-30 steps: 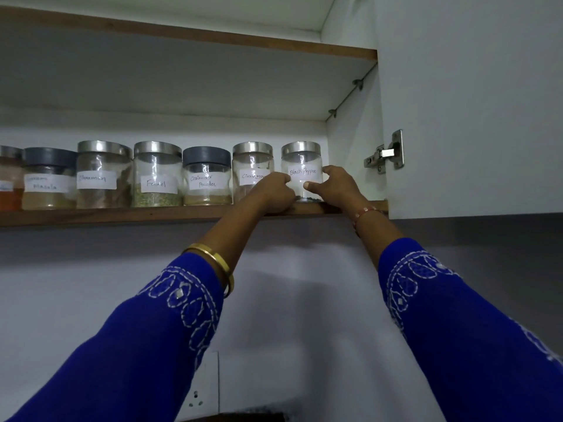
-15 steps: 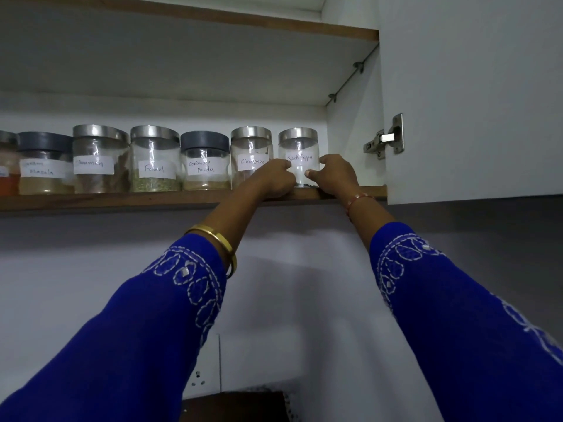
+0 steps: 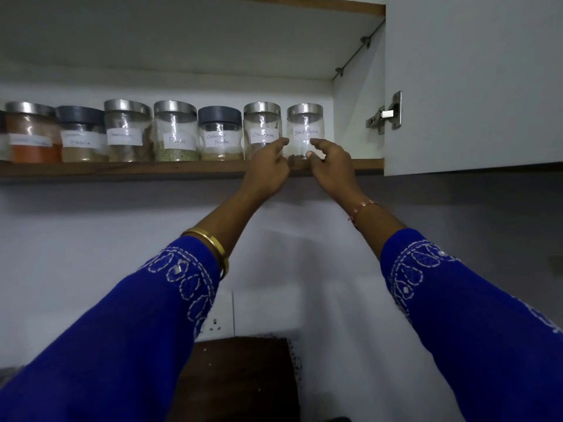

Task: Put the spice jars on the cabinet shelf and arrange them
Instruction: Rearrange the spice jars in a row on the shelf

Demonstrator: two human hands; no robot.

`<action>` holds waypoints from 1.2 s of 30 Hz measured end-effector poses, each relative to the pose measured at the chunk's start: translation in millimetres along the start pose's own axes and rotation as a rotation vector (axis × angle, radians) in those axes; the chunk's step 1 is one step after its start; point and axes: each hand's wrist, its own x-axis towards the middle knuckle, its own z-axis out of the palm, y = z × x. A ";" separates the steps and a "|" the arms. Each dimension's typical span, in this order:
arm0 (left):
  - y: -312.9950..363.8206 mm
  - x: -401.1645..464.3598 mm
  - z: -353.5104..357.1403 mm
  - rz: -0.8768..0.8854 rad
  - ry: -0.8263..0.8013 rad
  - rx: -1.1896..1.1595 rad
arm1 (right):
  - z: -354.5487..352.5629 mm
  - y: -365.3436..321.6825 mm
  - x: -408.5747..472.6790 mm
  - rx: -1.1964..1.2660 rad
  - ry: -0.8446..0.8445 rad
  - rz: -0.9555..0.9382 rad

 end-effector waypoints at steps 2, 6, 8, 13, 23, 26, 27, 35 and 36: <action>-3.1 -13.6 -10.8 0.006 0.058 0.047 | 3.0 -12.3 -10.1 0.025 -0.005 -0.010; -9.7 -37.7 -44.4 -0.019 0.112 0.079 | 14.4 -41.0 -24.7 0.096 -0.036 -0.025; -12.3 -49.7 -64.8 -0.040 0.130 0.116 | 22.8 -56.0 -30.3 0.129 -0.051 -0.042; -22.1 -77.8 -121.0 -0.102 0.177 0.218 | 50.9 -97.5 -44.4 0.210 -0.116 -0.086; -56.6 -115.1 -245.3 -0.164 0.269 0.319 | 121.6 -194.7 -69.4 0.273 -0.178 -0.141; -79.8 -123.0 -284.6 -0.167 0.272 0.342 | 152.0 -226.4 -73.7 0.304 -0.192 -0.113; -89.0 -124.9 -298.1 -0.171 0.269 0.337 | 164.1 -236.7 -74.5 0.310 -0.196 -0.107; -155.8 -132.2 -379.7 -0.181 0.250 0.310 | 237.9 -298.4 -81.2 0.251 -0.166 -0.159; -161.8 -133.0 -385.7 -0.187 0.248 0.305 | 244.0 -302.6 -81.6 0.244 -0.175 -0.163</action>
